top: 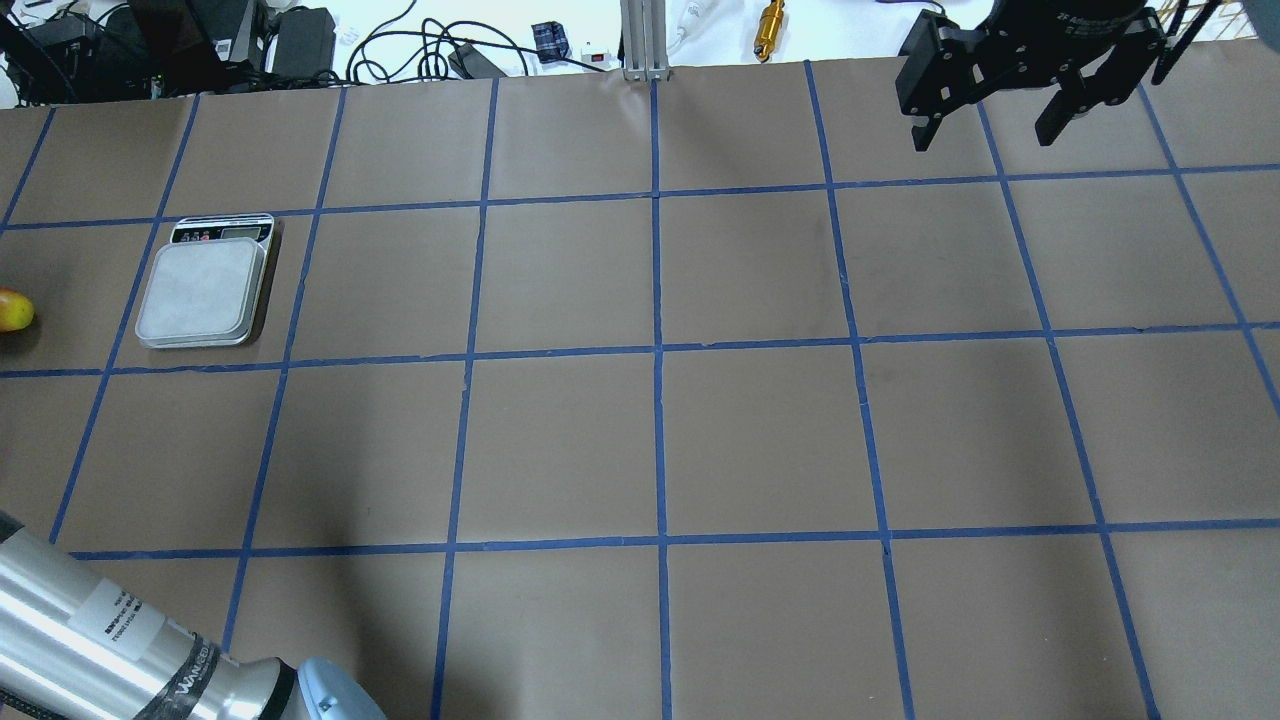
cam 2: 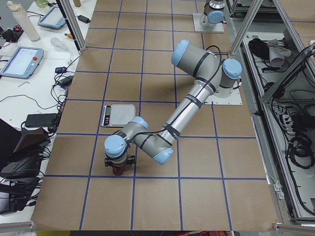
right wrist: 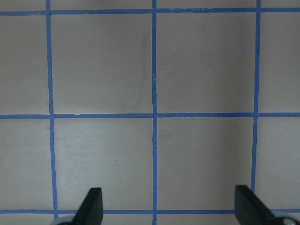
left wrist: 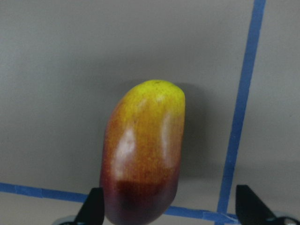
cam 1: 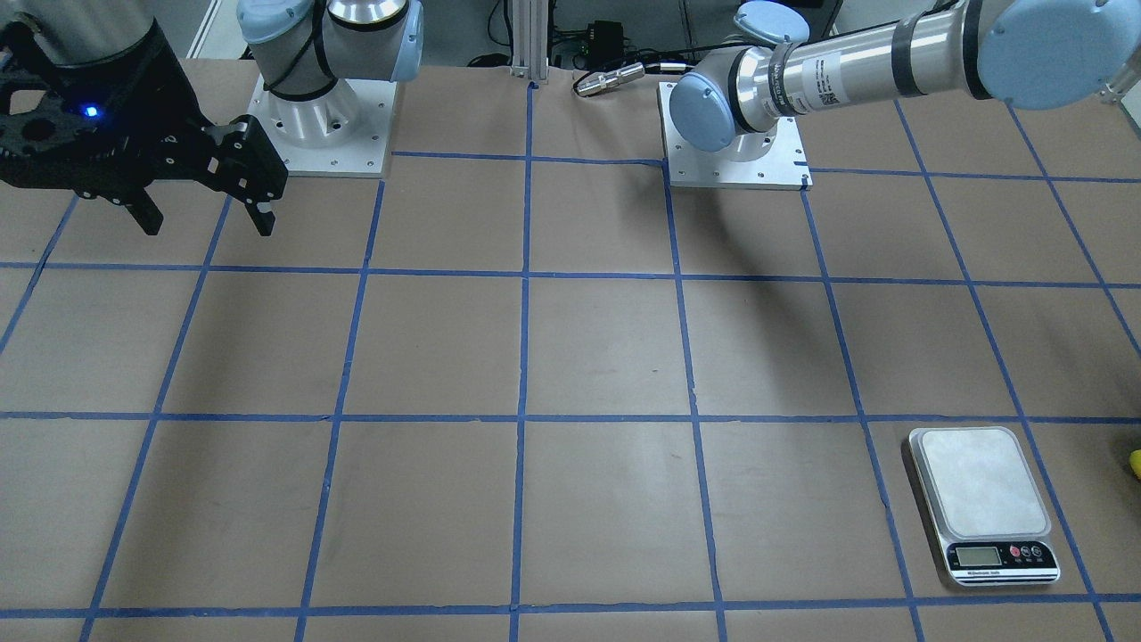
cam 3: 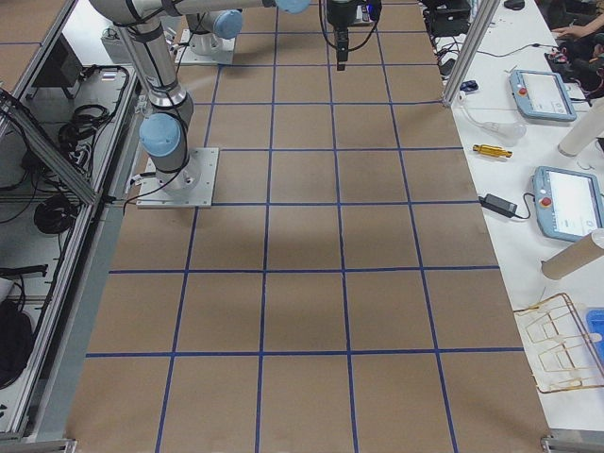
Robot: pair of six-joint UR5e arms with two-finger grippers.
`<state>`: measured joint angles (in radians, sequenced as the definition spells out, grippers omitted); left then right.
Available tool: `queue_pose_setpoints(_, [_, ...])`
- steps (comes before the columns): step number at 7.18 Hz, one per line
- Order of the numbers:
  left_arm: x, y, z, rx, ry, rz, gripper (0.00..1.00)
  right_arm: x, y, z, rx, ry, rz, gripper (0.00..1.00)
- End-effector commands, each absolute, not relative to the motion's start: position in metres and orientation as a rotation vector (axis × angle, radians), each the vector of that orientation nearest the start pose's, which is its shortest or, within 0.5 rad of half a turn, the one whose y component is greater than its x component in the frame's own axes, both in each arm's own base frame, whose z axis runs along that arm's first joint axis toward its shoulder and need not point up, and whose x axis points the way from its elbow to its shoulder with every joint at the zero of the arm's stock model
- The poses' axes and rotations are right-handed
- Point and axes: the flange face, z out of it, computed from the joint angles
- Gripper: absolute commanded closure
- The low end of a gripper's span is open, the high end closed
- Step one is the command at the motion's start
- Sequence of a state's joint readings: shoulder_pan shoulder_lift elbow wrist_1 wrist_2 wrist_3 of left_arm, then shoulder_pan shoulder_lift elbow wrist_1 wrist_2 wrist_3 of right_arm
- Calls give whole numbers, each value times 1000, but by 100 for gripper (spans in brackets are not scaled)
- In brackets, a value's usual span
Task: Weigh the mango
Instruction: 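Lower the left gripper onto the red-and-yellow mango and close on it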
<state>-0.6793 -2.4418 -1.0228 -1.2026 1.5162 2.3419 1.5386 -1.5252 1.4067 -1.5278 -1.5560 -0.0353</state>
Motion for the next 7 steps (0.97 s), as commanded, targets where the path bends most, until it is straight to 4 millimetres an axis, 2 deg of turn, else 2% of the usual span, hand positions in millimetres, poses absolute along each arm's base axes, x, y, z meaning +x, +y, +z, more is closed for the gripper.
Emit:
queue_pose_setpoints(1, [538,-616,203,2066,2281,-122,2,118,-520,541,-6,3128,-118,0])
queue_pose_setpoints(3, [538,-617,178,2113,2276,-128,2,118,-520,541,-6,3128,-118,0])
queue_pose_setpoints(6, [539,-618,166,2114,2277,-128,2,118,-520,541,-6,3128,-118,0])
queue_pose_setpoints(7, [539,-618,166,2116,2275,-130,17,118,-520,541,-6,3128,-118,0])
